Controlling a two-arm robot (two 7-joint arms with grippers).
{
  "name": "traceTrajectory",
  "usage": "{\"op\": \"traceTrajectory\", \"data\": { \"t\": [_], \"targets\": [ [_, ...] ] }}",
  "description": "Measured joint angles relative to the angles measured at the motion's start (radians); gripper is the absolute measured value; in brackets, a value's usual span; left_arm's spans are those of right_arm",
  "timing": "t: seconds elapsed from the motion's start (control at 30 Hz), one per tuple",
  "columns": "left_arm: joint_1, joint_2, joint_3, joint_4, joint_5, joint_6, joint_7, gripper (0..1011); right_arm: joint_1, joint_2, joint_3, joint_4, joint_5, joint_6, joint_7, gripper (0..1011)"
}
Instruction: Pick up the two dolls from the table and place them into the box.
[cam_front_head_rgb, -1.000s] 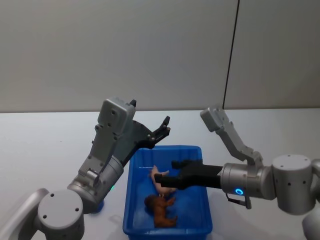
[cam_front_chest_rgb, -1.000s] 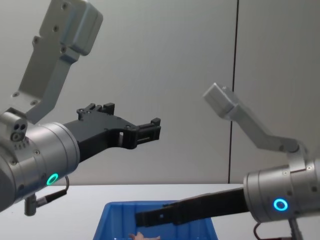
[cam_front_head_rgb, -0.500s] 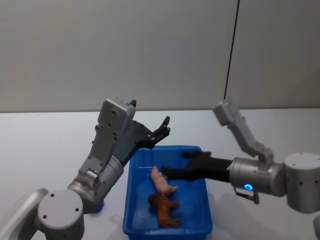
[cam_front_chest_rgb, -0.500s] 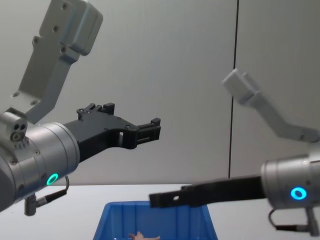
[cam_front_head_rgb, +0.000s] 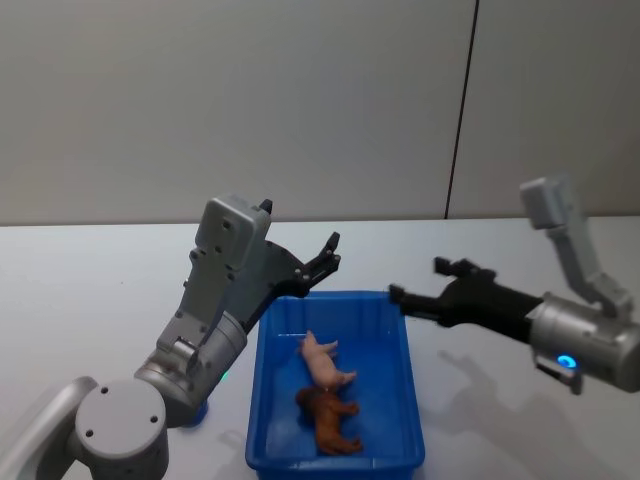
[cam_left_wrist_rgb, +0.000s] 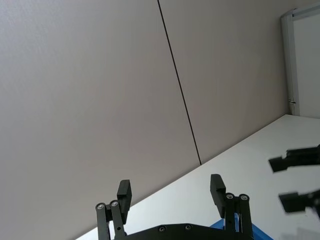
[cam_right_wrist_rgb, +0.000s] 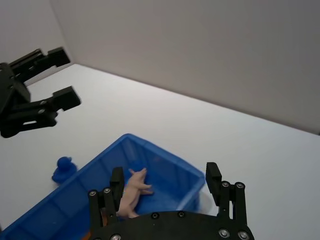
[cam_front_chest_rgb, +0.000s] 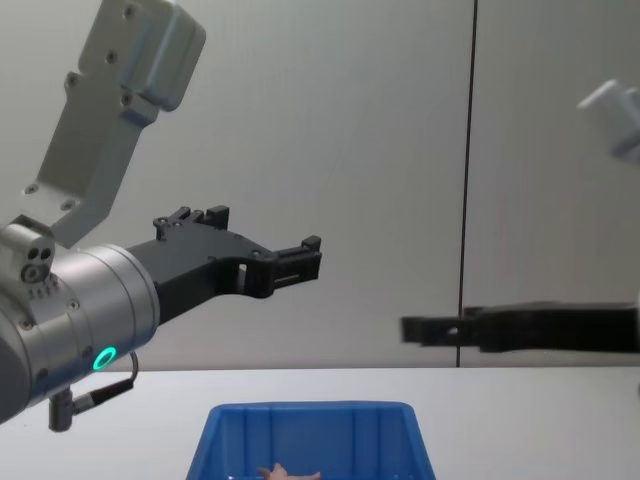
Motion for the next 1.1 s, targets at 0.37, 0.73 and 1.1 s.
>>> {"op": "traceTrajectory", "data": {
  "t": [0.37,0.73,1.1],
  "targets": [
    [-0.005,0.012,-0.011,-0.003,-0.016,0.019,-0.062,1000,-0.077,0.075,0.070,-0.076,0.084,-0.079,-0.107,1001],
    [0.031,0.075,-0.045,-0.066,-0.100,0.127,-0.107,1001,-0.143,0.137,0.134,-0.130,0.160,-0.153,-0.194,1001],
    [0.112,0.154,-0.078,-0.154,-0.216,0.258,-0.050,1000,-0.170,0.162,0.160,-0.151,0.190,-0.182,-0.228,1001]
  ]
}}
